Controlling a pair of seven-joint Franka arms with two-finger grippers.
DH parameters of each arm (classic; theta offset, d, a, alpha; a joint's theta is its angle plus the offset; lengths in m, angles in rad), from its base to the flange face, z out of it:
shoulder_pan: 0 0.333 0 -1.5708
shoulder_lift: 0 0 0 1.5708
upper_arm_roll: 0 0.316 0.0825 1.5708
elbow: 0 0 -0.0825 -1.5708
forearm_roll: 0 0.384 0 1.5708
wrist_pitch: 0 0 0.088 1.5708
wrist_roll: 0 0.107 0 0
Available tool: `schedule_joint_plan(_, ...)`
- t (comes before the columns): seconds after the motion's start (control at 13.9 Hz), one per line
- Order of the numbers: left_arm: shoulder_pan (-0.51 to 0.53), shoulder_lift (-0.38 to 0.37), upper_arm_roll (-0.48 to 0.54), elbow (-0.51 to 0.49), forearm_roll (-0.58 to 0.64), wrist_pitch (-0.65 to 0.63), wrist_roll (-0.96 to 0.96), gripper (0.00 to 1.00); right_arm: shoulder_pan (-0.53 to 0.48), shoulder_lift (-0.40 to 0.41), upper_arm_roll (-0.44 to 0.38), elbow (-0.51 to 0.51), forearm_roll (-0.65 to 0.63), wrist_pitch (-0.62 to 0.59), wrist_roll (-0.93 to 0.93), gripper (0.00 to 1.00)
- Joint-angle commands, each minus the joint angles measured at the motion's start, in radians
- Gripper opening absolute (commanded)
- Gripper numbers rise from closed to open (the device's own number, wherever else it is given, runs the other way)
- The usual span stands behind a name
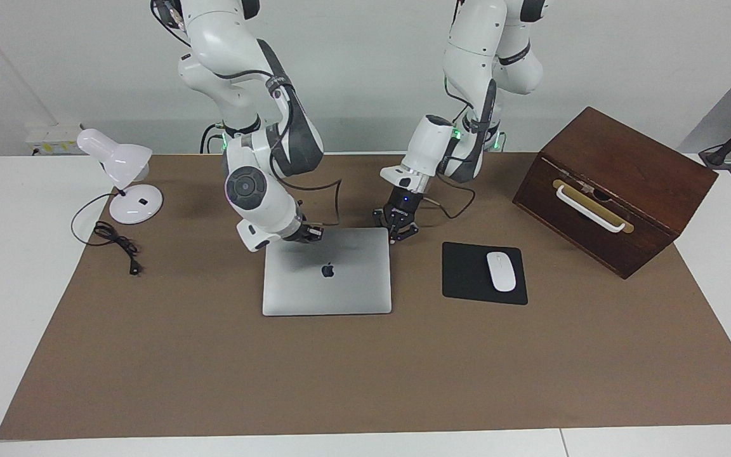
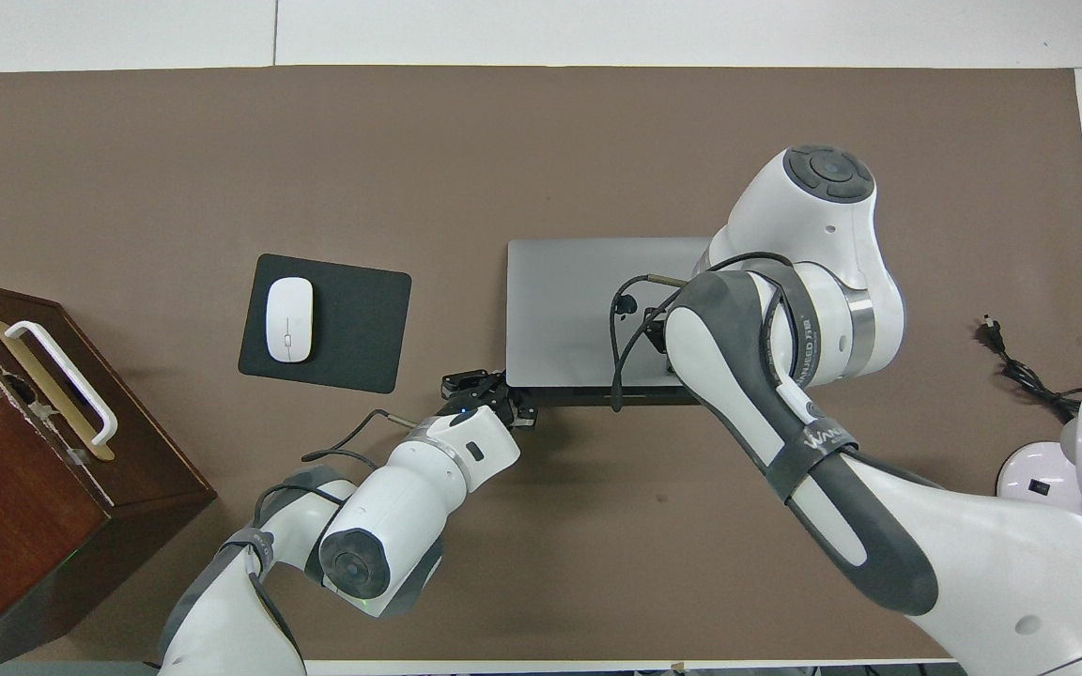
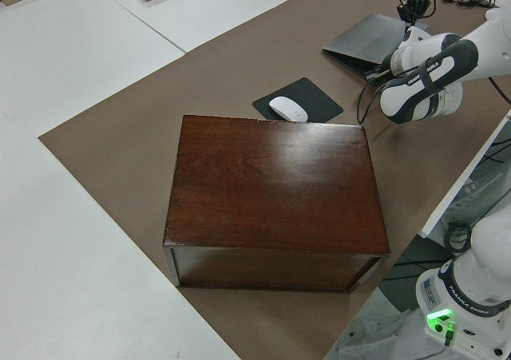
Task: Close laptop with both arms
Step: 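Press the screen down onto the keyboard with the right gripper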
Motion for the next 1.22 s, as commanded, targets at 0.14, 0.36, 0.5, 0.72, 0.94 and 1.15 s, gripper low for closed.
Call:
schedule_joint_plan(0.14,0.017,0.055,0.003,-0.007,-0.004,0.003,0.023,0.00,-0.003,-0.023,0.005,-0.050,0.020,0.039,-0.035,0.00)
schedule_joint_plan(0.36,0.017,0.055,0.002,-0.007,-0.004,0.003,0.022,0.00,-0.002,-0.023,0.005,-0.052,0.020,0.038,-0.035,0.00)
schedule_joint_plan(0.5,0.017,0.055,0.003,-0.007,-0.004,0.003,0.022,0.00,-0.003,-0.020,0.005,-0.040,0.020,0.035,-0.034,0.00)
schedule_joint_plan(0.72,0.017,0.055,0.002,-0.007,-0.004,0.001,0.020,0.00,-0.002,-0.023,0.005,0.034,0.020,-0.034,-0.003,0.00)
schedule_joint_plan(0.94,0.019,0.055,0.002,-0.007,-0.004,0.001,0.017,0.00,-0.020,-0.032,-0.003,0.217,0.006,-0.279,0.032,0.00)
schedule_joint_plan(1.15,0.017,0.053,0.002,-0.004,-0.004,0.000,-0.021,0.00,-0.080,-0.061,-0.018,0.421,-0.039,-0.491,0.012,0.00)
